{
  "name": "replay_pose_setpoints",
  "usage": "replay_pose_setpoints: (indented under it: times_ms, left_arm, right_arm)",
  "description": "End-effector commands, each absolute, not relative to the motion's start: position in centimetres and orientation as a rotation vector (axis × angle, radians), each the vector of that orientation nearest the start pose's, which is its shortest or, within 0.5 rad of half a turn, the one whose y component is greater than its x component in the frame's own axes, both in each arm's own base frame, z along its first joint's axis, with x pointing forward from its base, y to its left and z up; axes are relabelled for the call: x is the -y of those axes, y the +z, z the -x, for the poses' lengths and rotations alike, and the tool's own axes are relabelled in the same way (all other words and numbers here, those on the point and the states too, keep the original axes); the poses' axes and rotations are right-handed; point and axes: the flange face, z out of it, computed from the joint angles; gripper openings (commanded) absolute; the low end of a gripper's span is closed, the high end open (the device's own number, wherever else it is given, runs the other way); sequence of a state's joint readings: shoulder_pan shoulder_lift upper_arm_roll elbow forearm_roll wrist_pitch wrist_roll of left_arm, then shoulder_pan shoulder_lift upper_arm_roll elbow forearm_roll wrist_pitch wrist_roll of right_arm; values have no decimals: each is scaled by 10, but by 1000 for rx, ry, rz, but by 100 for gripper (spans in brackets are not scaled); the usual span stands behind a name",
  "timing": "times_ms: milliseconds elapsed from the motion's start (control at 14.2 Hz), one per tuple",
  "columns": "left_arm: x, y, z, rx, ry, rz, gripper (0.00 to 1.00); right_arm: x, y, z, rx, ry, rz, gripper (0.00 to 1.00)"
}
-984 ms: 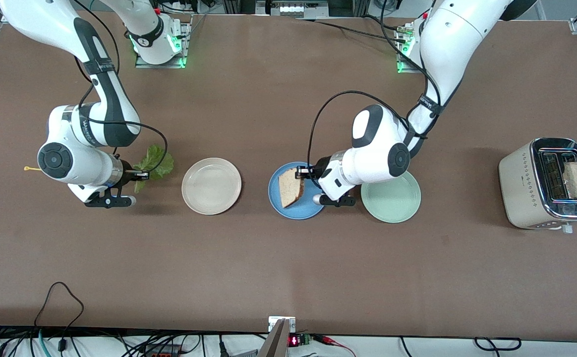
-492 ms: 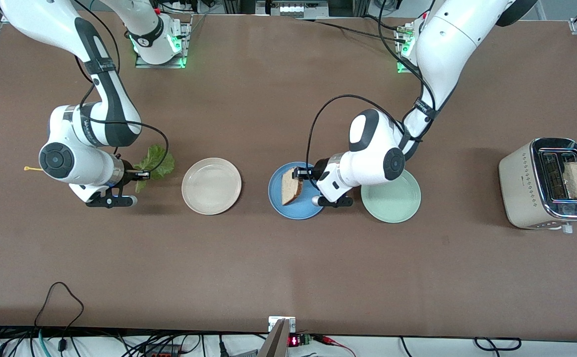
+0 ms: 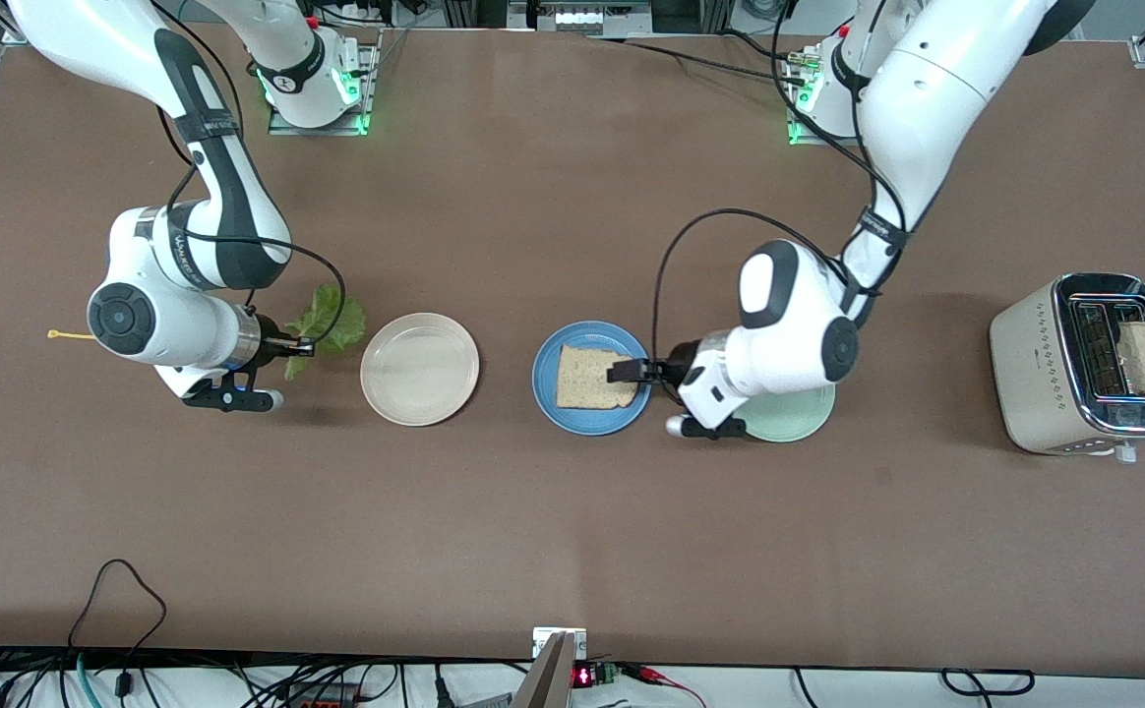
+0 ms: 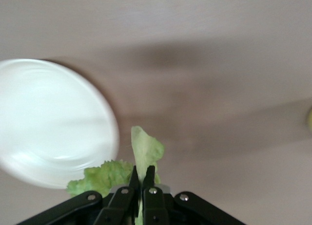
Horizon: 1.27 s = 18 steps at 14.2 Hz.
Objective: Make sandwich in blue plate with both arms
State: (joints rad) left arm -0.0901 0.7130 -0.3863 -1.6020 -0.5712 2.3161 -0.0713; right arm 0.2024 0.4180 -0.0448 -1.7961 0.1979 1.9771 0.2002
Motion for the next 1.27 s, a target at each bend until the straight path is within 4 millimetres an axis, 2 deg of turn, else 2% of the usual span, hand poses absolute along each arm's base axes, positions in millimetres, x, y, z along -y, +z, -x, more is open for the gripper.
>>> replay_pose_setpoints:
  times_ms: [0, 70, 211, 352, 492, 703, 844, 984, 1195]
  left_arm:
    - [228, 267, -650, -82, -243, -2456, 100]
    - [196, 283, -656, -90, -256, -2465, 100]
    - [125, 315, -665, -53, -259, -2566, 100]
    - [71, 349, -666, -19, -233, -2697, 100]
    - [30, 388, -663, 6, -155, -2845, 100]
    - [-26, 431, -659, 4, -52, -3028, 100]
    - [-46, 451, -656, 34, -32, -3142, 100]
    - [-65, 470, -650, -6, 1, -3166, 100]
    - [-59, 510, -644, -27, 100, -3182, 100]
  right_arm:
    - [-155, 323, -633, -416, 463, 2896, 3]
    - [-169, 324, -634, -522, 476, 2872, 3]
    - [-219, 322, -631, -694, 517, 2798, 3]
    - [-257, 318, -631, -850, 556, 2730, 3]
    - [-308, 312, -630, -976, 549, 2670, 3]
    - [-364, 287, -620, -1116, 479, 2614, 3]
    - [-388, 269, -611, -1162, 454, 2597, 3]
    - [-404, 259, -606, -1189, 414, 2578, 4]
    - [-408, 252, -605, -1226, 406, 2558, 4]
